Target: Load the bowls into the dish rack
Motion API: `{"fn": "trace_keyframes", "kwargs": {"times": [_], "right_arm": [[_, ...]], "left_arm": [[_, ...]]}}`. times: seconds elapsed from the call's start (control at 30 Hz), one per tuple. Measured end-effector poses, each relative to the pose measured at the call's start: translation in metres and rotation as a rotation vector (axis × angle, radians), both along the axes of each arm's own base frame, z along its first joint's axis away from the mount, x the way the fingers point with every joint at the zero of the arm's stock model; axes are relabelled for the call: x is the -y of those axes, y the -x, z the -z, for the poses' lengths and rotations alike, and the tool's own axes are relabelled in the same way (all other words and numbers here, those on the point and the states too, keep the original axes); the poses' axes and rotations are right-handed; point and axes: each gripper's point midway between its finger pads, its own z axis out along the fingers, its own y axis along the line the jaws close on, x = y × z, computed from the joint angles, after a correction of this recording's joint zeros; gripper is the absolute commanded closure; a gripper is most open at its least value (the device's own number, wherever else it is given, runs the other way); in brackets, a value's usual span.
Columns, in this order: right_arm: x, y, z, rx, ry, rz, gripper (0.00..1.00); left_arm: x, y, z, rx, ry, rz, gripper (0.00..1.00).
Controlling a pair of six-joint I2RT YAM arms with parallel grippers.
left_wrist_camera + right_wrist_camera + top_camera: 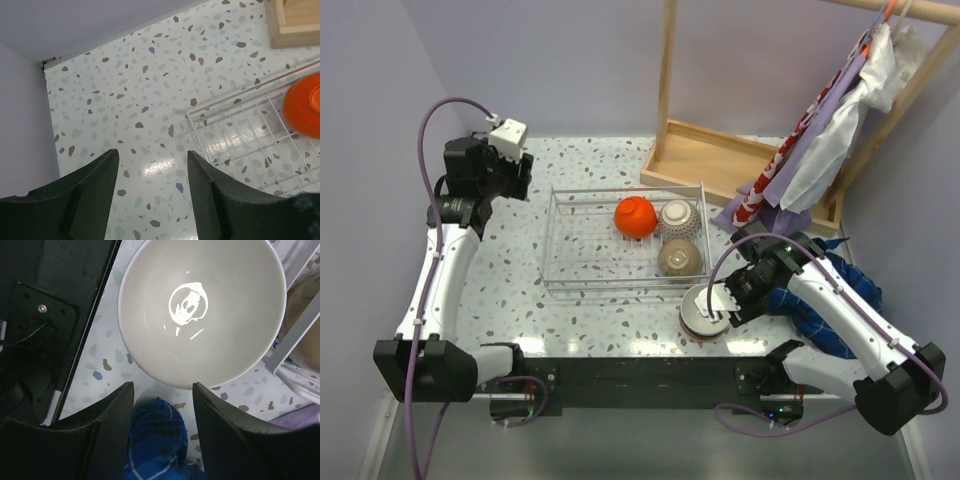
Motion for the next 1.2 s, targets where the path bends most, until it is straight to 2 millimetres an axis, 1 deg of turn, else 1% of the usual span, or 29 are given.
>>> {"fn": "trace_keyframes", "kwargs": {"times": [0.1,0.27,0.3,0.33,0.43,0.53,0.63,0.73,0.77,0.87,1.0,1.1,1.2], "right_arm": [[-0.002,0.0,0.001,0.012,-0.009,-0.052,0.45],[-0.005,0.007,0.007,0.003,-0.024,-0.128,0.48],[-0.006,0.008,0.008,0.001,-0.029,-0.144,0.55],[-0.008,0.01,0.009,-0.001,-0.033,-0.161,0.59],[-0.01,0.013,0.012,-0.003,-0.038,-0.214,0.78],[-0.01,0.015,0.016,-0.017,-0.03,-0.25,0.81],[-0.01,0.015,0.017,-0.019,-0.028,-0.285,0.82],[-0.011,0.016,0.017,-0.013,-0.031,-0.324,0.92],[-0.011,0.016,0.017,-0.011,-0.032,-0.335,1.0],[-0.015,0.019,0.018,-0.015,-0.047,-0.377,1.0],[-0.019,0.014,0.011,0.015,-0.064,-0.396,1.0],[-0.023,0.01,-0.002,0.055,-0.085,-0.402,1.0],[-0.027,0.004,-0.021,0.126,-0.113,-0.404,1.0]], "left_arm": [[-0.008,-0.001,0.005,-0.017,0.003,-0.023,0.38],[-0.014,0.0,0.005,-0.019,0.015,-0.036,0.38],[-0.016,0.0,0.005,-0.02,0.017,-0.04,0.38],[-0.018,0.0,0.005,-0.02,0.018,-0.044,0.38],[-0.022,0.0,0.006,-0.023,0.027,-0.056,0.38],[-0.024,0.001,0.006,-0.027,0.041,-0.064,0.38],[-0.026,0.001,0.009,-0.033,0.051,-0.069,0.38],[-0.029,0.003,0.014,-0.044,0.06,-0.074,0.38],[-0.03,0.003,0.015,-0.049,0.066,-0.079,0.38],[-0.032,0.005,0.02,-0.06,0.08,-0.085,0.38],[-0.03,0.007,0.024,-0.069,0.092,-0.079,0.38],[-0.027,0.007,0.023,-0.063,0.102,-0.068,0.38],[-0.024,0.009,0.022,-0.056,0.121,-0.061,0.38]]}}
